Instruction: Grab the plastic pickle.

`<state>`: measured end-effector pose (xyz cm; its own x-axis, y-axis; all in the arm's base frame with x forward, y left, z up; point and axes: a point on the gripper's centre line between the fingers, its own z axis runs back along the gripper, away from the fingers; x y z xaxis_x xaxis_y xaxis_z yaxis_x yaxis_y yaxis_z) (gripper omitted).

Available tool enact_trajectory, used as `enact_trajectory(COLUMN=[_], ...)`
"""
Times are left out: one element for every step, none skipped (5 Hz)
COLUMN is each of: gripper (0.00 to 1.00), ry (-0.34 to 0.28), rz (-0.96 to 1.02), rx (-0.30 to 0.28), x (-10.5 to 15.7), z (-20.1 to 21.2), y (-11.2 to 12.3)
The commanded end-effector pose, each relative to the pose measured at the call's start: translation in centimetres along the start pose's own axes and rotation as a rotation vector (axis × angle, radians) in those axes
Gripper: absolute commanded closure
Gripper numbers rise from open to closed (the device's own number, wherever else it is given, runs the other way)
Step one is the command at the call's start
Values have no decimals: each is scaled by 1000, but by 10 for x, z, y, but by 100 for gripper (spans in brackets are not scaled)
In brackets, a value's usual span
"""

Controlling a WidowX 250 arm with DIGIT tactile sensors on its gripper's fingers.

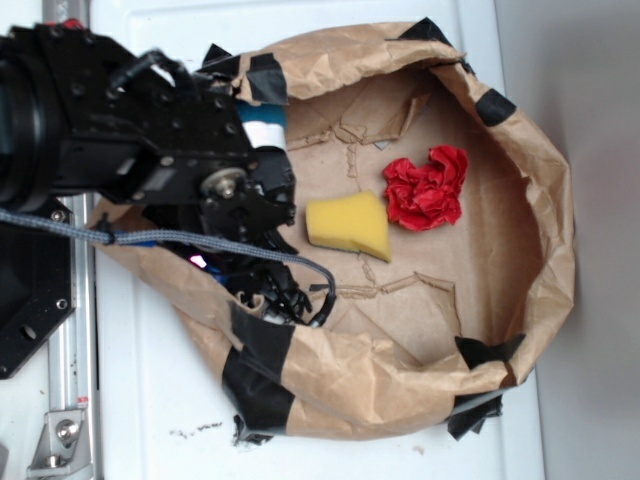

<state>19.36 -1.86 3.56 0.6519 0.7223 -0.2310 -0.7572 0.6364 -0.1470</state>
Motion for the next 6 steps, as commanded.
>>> enact_trajectory(gripper=[0, 0, 0, 100, 100, 100], ry=[-104, -147, -189, -200, -221, -238], rz=[-135, -219, -272, -244, -307, -347], rx=[28, 45, 71, 56, 46, 30], x=[0, 6, 7, 5, 7, 10], z=[-27, -29, -24, -20, -17, -12], y=[0, 0, 2, 3, 1, 1])
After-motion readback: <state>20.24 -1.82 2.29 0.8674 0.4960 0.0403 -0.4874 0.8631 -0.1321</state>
